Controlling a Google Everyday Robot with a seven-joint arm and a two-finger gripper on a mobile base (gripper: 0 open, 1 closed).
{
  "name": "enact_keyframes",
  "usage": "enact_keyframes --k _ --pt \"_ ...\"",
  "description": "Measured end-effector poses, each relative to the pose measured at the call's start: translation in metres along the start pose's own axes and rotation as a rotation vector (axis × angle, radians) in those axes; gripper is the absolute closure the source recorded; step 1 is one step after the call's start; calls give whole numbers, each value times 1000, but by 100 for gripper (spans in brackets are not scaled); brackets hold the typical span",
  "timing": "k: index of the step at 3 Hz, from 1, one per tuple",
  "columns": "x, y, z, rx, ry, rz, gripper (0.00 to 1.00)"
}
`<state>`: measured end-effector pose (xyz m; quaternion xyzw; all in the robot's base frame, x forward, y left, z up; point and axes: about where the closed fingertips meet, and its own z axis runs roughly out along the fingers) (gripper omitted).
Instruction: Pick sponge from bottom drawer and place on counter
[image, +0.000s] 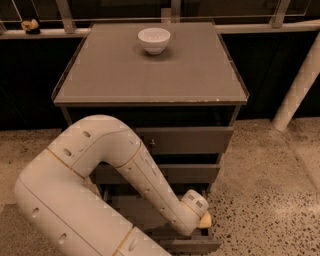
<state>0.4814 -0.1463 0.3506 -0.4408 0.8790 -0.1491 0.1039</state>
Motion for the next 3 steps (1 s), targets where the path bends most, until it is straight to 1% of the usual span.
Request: enact_keyframes --k 1,2,3 --pt "-27 10 -6 -79 -87 -174 100" --pt "-67 19 -10 -152 -301 -281 100" --pt "-91 20 -9 -207 -512 -260 100"
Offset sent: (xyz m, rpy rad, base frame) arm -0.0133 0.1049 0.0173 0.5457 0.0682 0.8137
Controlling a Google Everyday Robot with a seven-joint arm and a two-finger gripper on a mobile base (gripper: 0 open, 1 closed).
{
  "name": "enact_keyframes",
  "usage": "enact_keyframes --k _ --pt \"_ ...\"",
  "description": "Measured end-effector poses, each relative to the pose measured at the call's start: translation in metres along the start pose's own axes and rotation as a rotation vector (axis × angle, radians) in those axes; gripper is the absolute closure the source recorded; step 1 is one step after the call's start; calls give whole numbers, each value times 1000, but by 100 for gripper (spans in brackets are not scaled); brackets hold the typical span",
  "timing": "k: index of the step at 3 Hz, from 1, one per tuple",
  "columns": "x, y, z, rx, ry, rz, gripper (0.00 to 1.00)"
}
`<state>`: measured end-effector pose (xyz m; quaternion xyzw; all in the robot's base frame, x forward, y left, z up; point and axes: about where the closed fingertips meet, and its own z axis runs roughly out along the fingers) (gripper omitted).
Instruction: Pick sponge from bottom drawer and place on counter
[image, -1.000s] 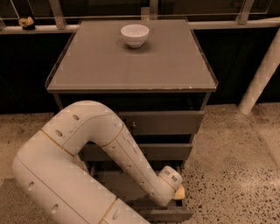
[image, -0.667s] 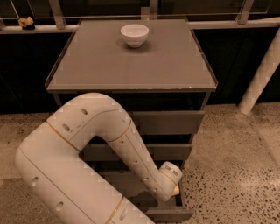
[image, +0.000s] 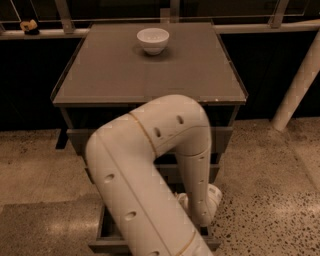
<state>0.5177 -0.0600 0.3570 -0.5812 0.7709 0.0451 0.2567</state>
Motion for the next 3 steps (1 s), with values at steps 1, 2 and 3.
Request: enact_keyframes --k 1,2,3 --pt "11 4 -6 -27 -24 -24 100" --pt "10 5 -6 -28 -24 -25 100" --pt "8 5 -3 -29 -70 -23 100"
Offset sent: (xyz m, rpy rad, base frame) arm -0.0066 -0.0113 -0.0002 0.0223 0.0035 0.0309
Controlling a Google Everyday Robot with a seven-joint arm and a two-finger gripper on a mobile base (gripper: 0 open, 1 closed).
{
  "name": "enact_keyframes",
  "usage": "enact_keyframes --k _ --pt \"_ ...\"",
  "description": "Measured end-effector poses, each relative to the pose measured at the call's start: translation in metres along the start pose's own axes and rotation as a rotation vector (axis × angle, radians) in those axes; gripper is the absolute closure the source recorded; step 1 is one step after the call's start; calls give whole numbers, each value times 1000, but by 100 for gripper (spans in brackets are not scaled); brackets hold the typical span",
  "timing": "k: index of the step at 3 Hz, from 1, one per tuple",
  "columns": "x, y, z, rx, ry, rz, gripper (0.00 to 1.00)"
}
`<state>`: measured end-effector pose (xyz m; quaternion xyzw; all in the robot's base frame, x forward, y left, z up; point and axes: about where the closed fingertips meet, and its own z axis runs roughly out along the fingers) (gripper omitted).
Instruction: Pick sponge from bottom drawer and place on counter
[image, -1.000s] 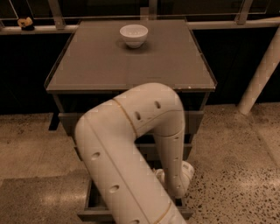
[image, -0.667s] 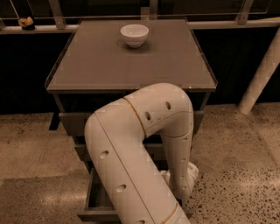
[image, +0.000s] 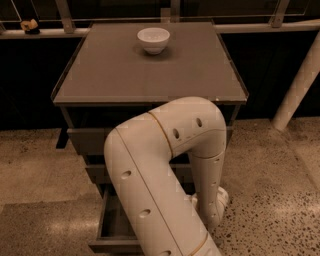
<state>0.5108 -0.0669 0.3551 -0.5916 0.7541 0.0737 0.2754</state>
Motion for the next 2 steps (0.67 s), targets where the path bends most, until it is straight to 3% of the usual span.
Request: enact_keyframes --k 1,2 --pt "-12 -5 16 -3 -172 26 100" --pt "-50 -14 21 -31 -386 -48 100"
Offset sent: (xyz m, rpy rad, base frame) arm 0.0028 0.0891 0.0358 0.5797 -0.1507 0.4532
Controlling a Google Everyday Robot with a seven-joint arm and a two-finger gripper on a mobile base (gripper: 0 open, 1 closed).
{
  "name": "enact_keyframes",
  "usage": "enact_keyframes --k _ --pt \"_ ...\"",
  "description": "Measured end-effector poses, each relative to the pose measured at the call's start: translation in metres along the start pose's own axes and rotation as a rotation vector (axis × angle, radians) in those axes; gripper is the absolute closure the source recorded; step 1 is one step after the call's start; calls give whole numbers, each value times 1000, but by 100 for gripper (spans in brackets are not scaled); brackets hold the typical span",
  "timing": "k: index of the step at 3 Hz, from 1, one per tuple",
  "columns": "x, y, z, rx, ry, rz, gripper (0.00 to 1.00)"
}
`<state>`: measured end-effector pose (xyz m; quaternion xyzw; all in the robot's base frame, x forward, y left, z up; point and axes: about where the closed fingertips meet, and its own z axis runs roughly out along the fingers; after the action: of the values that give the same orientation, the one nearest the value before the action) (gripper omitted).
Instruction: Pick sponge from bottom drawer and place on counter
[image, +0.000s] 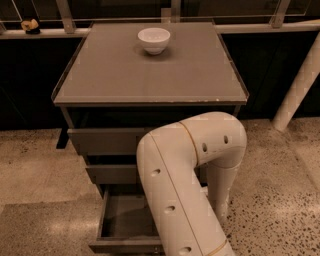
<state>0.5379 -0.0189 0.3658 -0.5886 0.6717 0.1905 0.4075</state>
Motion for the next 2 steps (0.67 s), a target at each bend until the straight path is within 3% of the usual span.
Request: enact_keyframes --k 1,2 --pt "-15 13 3 -62 -52 -53 100" --pt "-16 11 -8 -32 -31 -49 100"
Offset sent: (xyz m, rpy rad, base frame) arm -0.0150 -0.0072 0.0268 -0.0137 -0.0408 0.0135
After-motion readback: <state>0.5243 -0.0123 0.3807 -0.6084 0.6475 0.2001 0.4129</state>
